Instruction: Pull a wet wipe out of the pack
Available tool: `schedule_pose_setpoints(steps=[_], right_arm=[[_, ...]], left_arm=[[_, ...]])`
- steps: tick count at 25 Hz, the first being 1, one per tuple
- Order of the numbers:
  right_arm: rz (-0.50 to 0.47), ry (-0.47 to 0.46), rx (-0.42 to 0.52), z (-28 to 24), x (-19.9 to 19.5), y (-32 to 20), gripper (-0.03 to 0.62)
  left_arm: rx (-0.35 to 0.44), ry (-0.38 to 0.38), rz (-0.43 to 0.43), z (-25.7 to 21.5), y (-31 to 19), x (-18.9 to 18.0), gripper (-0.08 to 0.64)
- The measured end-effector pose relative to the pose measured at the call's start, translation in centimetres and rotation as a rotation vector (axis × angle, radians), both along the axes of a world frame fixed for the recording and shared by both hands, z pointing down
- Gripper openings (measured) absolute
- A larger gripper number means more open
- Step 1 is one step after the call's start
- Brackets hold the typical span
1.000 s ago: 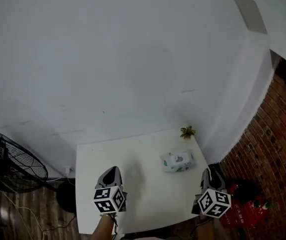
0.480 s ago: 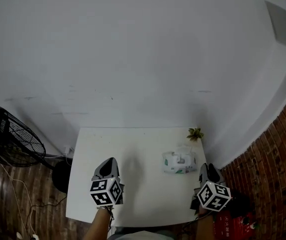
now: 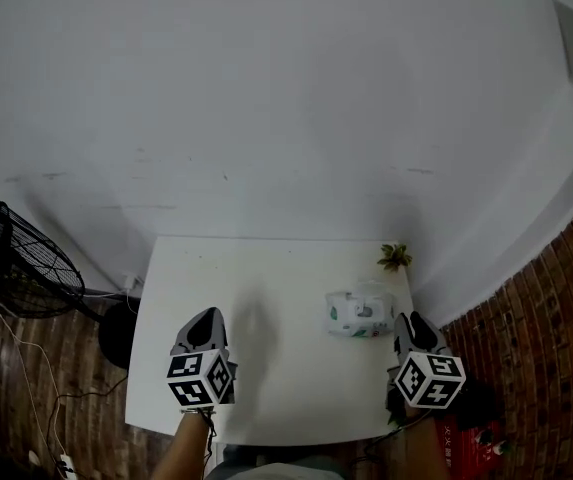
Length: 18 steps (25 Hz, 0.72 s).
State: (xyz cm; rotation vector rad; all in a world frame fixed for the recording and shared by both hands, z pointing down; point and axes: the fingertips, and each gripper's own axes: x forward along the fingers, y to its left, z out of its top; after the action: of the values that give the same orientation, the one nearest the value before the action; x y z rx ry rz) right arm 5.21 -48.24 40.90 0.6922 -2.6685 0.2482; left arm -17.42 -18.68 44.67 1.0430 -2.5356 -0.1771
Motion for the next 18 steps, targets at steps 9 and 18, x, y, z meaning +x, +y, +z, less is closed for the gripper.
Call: schedule_pose_setpoints(steps=[9, 18], right_arm=[[-0.237, 0.181, 0.050, 0.2, -1.3, 0.2, 0.115], [-0.583, 0.397, 0.161, 1.8, -4.1, 1.4, 0.097]], left_arm=[[0.009, 0.085, 0.011, 3.1, -1.7, 0.6, 0.002], [-0.015, 0.111, 0.007, 6.5, -3.1, 1.1, 0.002]])
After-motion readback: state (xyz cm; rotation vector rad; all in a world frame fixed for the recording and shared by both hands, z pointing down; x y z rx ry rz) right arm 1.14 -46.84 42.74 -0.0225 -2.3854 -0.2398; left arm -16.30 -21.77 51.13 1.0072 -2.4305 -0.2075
